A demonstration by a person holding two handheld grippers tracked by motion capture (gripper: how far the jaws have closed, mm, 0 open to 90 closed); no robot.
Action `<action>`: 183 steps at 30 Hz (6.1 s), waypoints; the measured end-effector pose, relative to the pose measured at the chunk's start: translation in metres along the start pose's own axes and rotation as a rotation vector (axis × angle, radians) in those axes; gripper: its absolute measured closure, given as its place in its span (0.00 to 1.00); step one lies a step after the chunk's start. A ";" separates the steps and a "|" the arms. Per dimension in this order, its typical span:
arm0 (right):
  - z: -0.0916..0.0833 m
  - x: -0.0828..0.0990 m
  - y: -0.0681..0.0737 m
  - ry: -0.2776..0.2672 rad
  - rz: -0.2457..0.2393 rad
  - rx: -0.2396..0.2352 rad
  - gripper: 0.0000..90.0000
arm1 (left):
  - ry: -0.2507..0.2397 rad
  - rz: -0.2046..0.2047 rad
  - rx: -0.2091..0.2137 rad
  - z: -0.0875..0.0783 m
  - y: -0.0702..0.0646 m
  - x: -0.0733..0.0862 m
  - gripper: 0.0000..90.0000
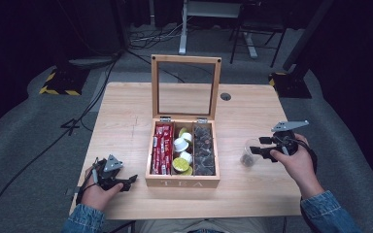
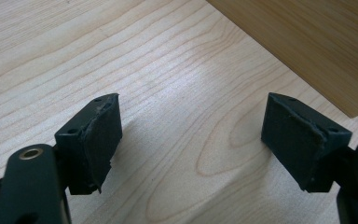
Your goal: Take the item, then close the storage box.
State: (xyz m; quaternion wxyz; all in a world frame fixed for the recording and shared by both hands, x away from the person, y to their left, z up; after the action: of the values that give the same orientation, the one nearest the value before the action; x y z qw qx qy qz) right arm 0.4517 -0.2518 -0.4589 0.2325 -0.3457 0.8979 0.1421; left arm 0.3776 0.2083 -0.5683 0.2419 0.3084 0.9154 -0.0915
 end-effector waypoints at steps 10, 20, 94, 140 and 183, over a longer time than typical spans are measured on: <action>-0.013 -0.016 0.001 -0.089 -0.001 0.004 0.39 | -0.001 0.003 0.000 0.001 0.000 -0.002 0.21; -0.035 -0.045 0.006 -0.246 -0.036 -0.009 0.37 | -0.001 0.001 0.001 0.002 0.000 -0.002 0.21; 0.020 -0.268 -0.030 -0.279 -0.034 -0.008 0.69 | -0.003 -0.001 -0.003 0.002 0.001 -0.004 0.21; -0.040 -0.173 0.064 -0.270 -0.231 -0.154 0.67 | -0.003 -0.002 -0.006 0.003 0.001 -0.005 0.21; -0.004 -0.071 0.115 -0.211 -0.323 -0.053 0.45 | -0.003 -0.015 -0.003 0.003 -0.001 -0.005 0.21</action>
State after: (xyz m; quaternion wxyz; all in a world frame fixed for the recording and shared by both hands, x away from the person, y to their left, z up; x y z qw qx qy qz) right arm 0.4180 -0.1311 -0.4083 0.3361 -0.4745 0.7973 0.1618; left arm 0.3820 0.2041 -0.5684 0.2432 0.3010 0.9174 -0.0924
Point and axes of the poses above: each handheld gripper's, and its own axes: z roughly forward along the jaws, x roughly out of its underside, y roughly to its left, the point moved 9 cm from there along z, roughly forward along the jaws, and after that the axes turned 14 degrees about y, right-handed, at the moved point
